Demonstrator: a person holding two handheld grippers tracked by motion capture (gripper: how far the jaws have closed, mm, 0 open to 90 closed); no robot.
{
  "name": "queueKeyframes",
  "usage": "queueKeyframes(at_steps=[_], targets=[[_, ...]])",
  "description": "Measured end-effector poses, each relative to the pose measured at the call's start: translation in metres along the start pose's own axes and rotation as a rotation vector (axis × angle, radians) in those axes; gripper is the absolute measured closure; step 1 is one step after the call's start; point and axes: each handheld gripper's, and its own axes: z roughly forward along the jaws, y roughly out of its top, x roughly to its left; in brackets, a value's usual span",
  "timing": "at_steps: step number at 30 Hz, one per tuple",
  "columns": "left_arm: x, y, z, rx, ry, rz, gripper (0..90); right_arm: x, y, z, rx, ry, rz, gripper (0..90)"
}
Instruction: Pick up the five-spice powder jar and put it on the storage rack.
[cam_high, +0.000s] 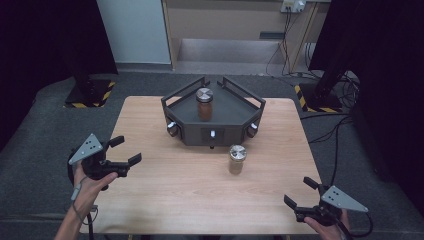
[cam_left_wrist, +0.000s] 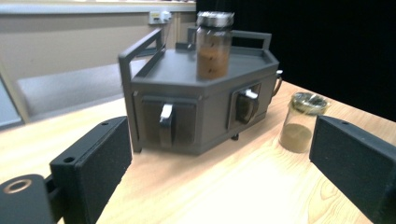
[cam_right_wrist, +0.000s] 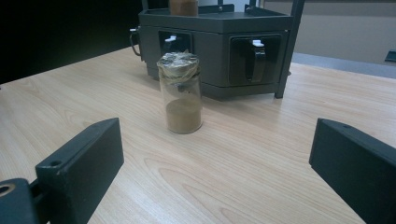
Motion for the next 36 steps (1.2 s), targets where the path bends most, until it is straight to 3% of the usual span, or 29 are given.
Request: queueKeyframes(at_steps=[8, 13, 17, 22, 25, 36], targets=[[-0.008, -0.037, -0.015, -0.005, 0.049, -0.046, 5.9, 0.001, 0.000, 0.000, 0.000, -0.001, -0.002, 3.6], [-0.015, -0.049, -0.025, 0.005, 0.057, -0.077, 5.8, 0.001, 0.001, 0.000, 0.000, 0.003, -0.006, 3.7], [-0.025, -0.052, -0.033, 0.022, 0.065, -0.055, 6.0, 0.000, 0.000, -0.001, -0.005, 0.005, -0.005, 3.7], [-0.037, -0.055, -0.038, 0.021, 0.060, -0.055, 5.9, 0.001, 0.000, -0.002, -0.006, 0.006, -0.010, 3.7], [-0.044, -0.053, -0.040, 0.041, 0.071, -0.010, 5.7, 0.001, 0.000, -0.003, -0.008, 0.007, -0.008, 3.7], [-0.048, -0.053, -0.034, 0.055, 0.061, -0.017, 2.7, 0.001, 0.000, -0.002, -0.008, 0.009, -0.009, 3.6]])
